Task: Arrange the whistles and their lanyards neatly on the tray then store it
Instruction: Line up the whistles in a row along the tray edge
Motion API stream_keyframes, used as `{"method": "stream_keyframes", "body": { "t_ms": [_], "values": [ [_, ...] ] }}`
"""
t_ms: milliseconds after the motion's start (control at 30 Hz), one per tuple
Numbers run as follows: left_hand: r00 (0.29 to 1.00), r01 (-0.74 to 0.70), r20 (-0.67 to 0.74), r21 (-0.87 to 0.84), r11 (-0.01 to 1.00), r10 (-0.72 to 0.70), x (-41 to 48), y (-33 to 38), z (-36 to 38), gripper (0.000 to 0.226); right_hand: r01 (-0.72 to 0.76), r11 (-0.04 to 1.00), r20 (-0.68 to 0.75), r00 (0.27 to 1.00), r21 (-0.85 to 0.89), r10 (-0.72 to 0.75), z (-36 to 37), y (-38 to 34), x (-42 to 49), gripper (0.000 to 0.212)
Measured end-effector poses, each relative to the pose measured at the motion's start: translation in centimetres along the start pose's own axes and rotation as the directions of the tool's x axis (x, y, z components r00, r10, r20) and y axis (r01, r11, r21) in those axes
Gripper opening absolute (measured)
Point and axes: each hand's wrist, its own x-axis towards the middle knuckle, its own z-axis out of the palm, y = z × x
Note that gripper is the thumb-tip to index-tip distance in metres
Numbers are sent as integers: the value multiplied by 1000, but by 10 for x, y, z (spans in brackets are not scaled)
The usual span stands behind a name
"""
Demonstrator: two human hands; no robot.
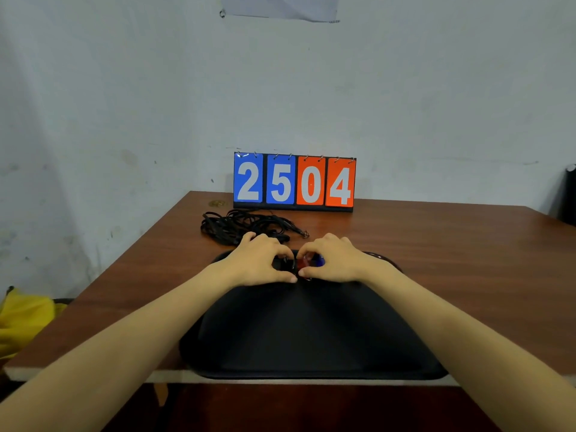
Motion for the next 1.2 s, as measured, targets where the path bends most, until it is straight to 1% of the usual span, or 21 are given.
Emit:
{"method": "stream_keyframes", "body": {
  "t_ms": [200, 333, 433, 567, 733, 1200],
  "values": [
    [1000, 14, -5, -21, 1000, -14, -2, 1, 0, 48, -13, 1000, 25, 1000, 10, 13, -2, -2, -2, 37],
    [1000, 24, -4, -34, 999, -24, -3, 1, -1, 52, -20, 1000, 28, 999, 19, 20, -3, -3, -3, 37],
    [999, 34, 20, -1, 999, -34, -3, 4, -2, 59, -25, 1000, 33, 999, 15, 24, -3, -2, -3, 41],
    [998, 33, 43, 56, 998, -35, -3, 7, 0, 54, -23, 1000, 42, 999, 3, 23, -3, -3, -2, 45],
    [999, 33, 29, 36, 999, -34, -3, 4, 1, 49, -24, 1000, 47, 999, 11, 24, -3, -3, -2, 43],
    [997, 48, 62, -4, 999, -48, -4, 4, -1, 48, -51, 998, 41, 998, 25, 50, 0, -1, -5, 43]
  ]
}}
